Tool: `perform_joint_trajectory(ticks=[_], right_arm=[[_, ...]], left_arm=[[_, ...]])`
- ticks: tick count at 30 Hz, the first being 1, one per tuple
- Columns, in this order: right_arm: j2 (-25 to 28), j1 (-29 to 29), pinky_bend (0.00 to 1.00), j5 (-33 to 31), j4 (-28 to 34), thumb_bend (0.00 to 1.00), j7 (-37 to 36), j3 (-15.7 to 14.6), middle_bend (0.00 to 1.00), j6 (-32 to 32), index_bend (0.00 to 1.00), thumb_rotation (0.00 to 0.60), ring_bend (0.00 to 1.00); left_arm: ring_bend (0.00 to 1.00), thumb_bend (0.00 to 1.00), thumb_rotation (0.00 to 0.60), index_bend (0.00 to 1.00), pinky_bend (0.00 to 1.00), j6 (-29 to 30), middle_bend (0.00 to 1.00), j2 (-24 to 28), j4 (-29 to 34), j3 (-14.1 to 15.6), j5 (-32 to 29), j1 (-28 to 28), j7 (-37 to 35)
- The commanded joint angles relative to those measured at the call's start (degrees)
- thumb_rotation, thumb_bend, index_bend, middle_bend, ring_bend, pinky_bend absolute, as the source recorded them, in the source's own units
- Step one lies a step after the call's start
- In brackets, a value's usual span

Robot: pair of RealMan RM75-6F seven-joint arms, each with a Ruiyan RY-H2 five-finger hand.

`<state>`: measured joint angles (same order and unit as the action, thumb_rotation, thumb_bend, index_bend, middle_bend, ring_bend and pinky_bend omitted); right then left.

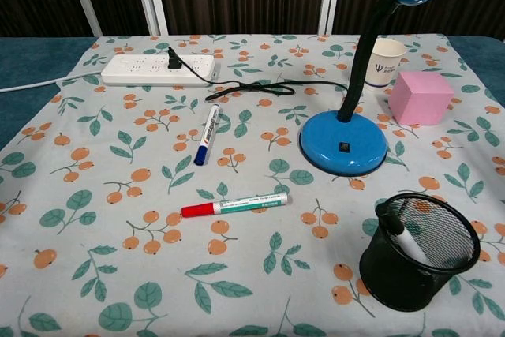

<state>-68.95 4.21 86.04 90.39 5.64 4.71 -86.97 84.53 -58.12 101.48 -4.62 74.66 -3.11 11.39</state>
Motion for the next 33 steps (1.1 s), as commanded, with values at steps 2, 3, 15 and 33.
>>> perform_joint_trajectory(ticks=[2, 3, 15, 33], right_arm=[[-0.01, 0.00, 0.00, 0.05, 0.02, 0.33, 0.03, -0.02, 0.04, -0.01, 0.01, 0.600, 0.06], [-0.02, 0.00, 0.00, 0.06, 0.01, 0.33, 0.05, -0.02, 0.04, -0.02, 0.01, 0.600, 0.06], [0.08, 0.01, 0.00, 0.07, 0.21, 0.33, 0.00, -0.11, 0.04, 0.13, 0.01, 0.600, 0.06], [0.52, 0.42, 0.05, 0.01, 0.53, 0.33, -1.58, -0.72, 0.07, 1.86, 0.01, 0.600, 0.13]], left_arm=[[0.00, 0.28, 0.600, 0.04, 0.10, 0.04, 0.04, 0.00, -0.01, 0.01, 0.04, 0.01, 0.00], [0.00, 0.28, 0.600, 0.04, 0.10, 0.04, 0.04, 0.01, 0.00, 0.01, 0.03, 0.01, 0.02], [0.00, 0.28, 0.600, 0.04, 0.10, 0.06, 0.04, 0.07, 0.01, -0.02, -0.07, 0.05, -0.08], [0.00, 0.28, 0.600, 0.04, 0.10, 0.30, 0.04, 0.09, 0.12, -0.05, 0.01, 0.12, -0.12]])
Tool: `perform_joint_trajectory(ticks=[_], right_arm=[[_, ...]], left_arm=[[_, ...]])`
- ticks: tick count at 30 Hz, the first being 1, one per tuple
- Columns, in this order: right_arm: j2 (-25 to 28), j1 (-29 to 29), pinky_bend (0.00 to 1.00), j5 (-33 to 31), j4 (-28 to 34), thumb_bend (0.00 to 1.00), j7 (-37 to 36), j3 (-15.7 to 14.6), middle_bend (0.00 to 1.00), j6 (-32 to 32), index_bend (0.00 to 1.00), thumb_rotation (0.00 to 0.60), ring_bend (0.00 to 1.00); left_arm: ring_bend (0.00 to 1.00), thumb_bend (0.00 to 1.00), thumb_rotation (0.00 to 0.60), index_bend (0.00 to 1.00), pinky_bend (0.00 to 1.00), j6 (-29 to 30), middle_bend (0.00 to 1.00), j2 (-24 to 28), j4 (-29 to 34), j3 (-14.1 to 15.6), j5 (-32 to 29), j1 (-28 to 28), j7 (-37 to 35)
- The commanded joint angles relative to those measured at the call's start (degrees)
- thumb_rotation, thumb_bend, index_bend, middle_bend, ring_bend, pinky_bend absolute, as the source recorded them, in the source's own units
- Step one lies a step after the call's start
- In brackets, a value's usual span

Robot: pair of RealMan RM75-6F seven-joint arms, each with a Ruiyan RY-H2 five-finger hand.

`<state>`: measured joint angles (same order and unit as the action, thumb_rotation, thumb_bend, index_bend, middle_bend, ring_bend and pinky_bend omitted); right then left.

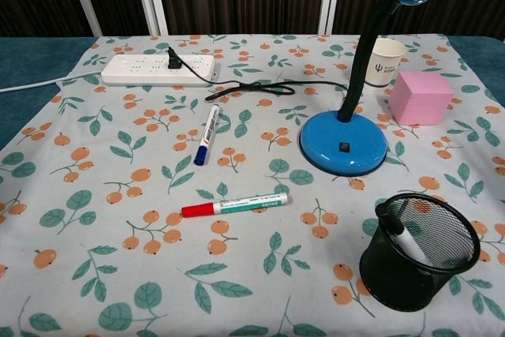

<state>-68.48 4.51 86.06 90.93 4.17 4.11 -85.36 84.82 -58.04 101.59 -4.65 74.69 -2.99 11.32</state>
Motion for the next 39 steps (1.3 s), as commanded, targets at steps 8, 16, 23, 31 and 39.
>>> perform_joint_trajectory(ticks=[8, 16, 23, 31, 39], right_arm=[[-0.97, 2.72, 0.30, 2.31, -1.18, 0.34, 0.19, -0.52, 0.25, 3.29, 0.01, 0.600, 0.38], [-0.25, 10.64, 0.46, 3.49, -0.88, 0.43, 2.51, 0.35, 0.54, 14.46, 0.00, 0.600, 0.74], [-2.16, 17.18, 0.56, 0.11, 0.70, 0.51, 5.63, 1.80, 0.67, 24.85, 0.00, 0.600, 0.79], [-5.65, 21.14, 0.65, -3.66, 2.10, 0.52, 8.28, 2.47, 0.70, 30.73, 0.00, 0.600, 0.81], [-9.19, 25.20, 0.73, -8.32, 1.91, 0.52, 11.98, 3.21, 0.71, 35.97, 0.00, 0.600, 0.82]], left_arm=[[0.00, 0.28, 0.600, 0.04, 0.10, -0.35, 0.04, 0.19, -0.12, -0.18, -0.53, -0.05, -0.51], [0.00, 0.28, 0.600, 0.04, 0.10, -0.62, 0.04, 0.03, -0.09, -0.11, -0.56, -0.23, -0.08], [0.00, 0.28, 0.600, 0.04, 0.10, -0.83, 0.04, 0.07, -0.11, -0.10, -0.81, -0.27, -0.10], [0.00, 0.28, 0.600, 0.04, 0.10, -1.02, 0.04, 0.17, -0.22, -0.19, -1.14, -0.31, -0.37], [0.00, 0.28, 0.600, 0.04, 0.10, -1.36, 0.04, 0.24, -0.35, -0.24, -1.33, -0.43, -0.71]])
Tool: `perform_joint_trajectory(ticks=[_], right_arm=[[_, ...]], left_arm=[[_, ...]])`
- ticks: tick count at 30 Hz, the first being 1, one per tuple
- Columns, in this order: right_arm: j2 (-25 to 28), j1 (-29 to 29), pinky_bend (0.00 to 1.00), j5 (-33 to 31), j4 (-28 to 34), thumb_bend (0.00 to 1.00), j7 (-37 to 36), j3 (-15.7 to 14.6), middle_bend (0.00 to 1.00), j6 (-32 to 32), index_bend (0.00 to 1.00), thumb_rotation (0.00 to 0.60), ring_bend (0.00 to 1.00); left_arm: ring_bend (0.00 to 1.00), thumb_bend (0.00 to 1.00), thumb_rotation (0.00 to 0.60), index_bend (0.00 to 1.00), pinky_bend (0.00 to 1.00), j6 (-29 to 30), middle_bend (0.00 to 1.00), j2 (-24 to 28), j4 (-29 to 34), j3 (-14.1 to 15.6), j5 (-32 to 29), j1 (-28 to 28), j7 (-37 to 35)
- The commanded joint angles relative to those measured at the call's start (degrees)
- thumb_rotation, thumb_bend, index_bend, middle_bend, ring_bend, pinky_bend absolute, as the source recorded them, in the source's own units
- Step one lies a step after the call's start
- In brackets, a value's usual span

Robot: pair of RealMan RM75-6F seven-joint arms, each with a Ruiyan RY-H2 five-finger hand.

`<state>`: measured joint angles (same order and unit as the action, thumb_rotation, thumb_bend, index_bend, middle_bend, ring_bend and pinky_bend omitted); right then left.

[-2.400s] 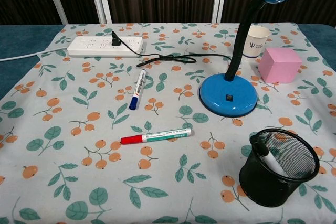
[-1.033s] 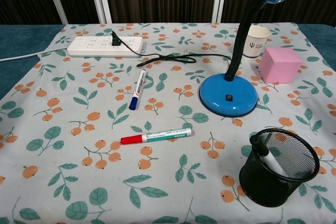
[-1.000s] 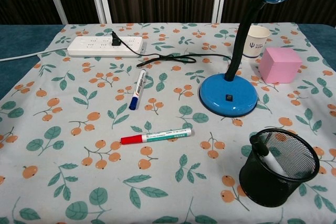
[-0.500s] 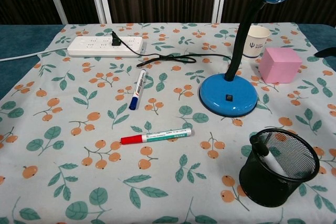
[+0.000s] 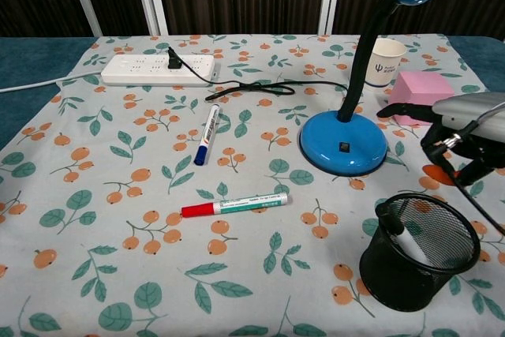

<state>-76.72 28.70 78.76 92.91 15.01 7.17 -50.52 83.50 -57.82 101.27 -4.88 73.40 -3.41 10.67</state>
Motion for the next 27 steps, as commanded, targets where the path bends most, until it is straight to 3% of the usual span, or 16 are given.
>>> perform_joint_trajectory(ticks=[1, 9, 27], right_arm=[[-1.32, 1.45, 0.73, -1.57, -0.20, 0.52, 1.63, 0.18, 0.71, 1.66, 0.00, 0.600, 0.82], [-3.15, 4.20, 0.79, -6.68, -2.22, 0.52, 5.13, 0.67, 0.71, 4.49, 0.00, 0.600, 0.82], [-4.38, 7.15, 0.88, -11.57, -4.29, 0.52, 7.65, -0.90, 0.71, 6.86, 0.00, 0.600, 0.82]], left_arm=[[0.00, 0.28, 0.600, 0.04, 0.10, -0.07, 0.04, 0.03, -0.07, -0.04, -0.12, -0.02, -0.11], [0.00, 0.28, 0.600, 0.04, 0.10, -0.31, 0.04, 0.11, -0.22, -0.01, -0.08, -0.10, -0.48], [0.00, 0.28, 0.600, 0.04, 0.10, -0.56, 0.04, -0.22, -0.28, -0.07, -0.68, -0.33, 0.46]])
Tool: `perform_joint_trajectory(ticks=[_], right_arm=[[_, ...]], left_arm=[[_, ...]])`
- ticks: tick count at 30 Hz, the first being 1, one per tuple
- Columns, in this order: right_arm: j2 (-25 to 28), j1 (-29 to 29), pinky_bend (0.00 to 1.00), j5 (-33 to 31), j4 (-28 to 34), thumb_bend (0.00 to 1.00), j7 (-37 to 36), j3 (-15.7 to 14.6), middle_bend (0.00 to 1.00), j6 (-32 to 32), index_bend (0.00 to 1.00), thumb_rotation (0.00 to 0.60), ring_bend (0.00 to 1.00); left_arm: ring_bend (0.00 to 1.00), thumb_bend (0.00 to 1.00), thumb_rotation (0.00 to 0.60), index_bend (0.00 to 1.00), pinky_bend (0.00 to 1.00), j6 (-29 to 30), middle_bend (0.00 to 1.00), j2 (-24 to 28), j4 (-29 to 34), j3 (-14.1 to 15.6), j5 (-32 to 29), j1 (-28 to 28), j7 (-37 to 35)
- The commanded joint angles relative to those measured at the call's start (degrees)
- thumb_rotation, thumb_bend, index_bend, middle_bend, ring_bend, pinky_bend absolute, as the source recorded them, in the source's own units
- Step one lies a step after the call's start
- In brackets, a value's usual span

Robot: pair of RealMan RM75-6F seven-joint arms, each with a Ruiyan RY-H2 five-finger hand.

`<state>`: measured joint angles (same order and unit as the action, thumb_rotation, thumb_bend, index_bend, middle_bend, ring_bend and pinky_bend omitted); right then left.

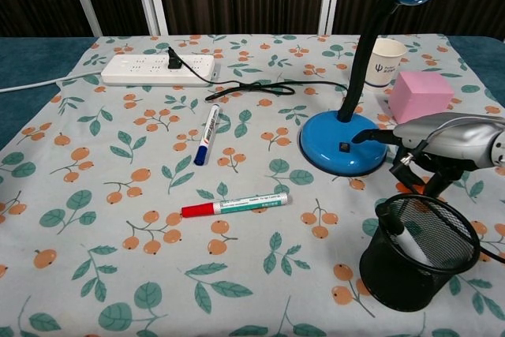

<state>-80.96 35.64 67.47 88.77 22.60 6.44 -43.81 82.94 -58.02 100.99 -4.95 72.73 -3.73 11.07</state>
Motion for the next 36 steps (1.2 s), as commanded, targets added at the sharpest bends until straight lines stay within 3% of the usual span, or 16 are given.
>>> perform_joint_trajectory(ticks=[1, 22, 36], right_arm=[[-0.23, 0.33, 0.88, -0.40, -0.22, 0.52, 0.11, -0.28, 0.71, 0.19, 0.00, 0.600, 0.82], [-1.00, 2.25, 0.95, -1.35, 0.21, 0.52, 0.86, -1.55, 0.71, -0.73, 0.00, 0.600, 0.82], [-1.88, 3.40, 0.99, -5.31, -0.74, 0.52, 3.50, -2.58, 0.71, -0.73, 0.00, 0.600, 0.82]], left_arm=[[0.00, 0.28, 0.600, 0.04, 0.10, 0.03, 0.04, -0.02, 0.01, -0.01, 0.00, -0.01, 0.08], [0.00, 0.28, 0.600, 0.04, 0.10, 0.08, 0.04, -0.02, -0.05, -0.07, -0.20, -0.05, 0.04], [0.00, 0.28, 0.600, 0.04, 0.10, 0.15, 0.04, 0.11, -0.20, -0.18, -0.35, 0.00, -0.34]])
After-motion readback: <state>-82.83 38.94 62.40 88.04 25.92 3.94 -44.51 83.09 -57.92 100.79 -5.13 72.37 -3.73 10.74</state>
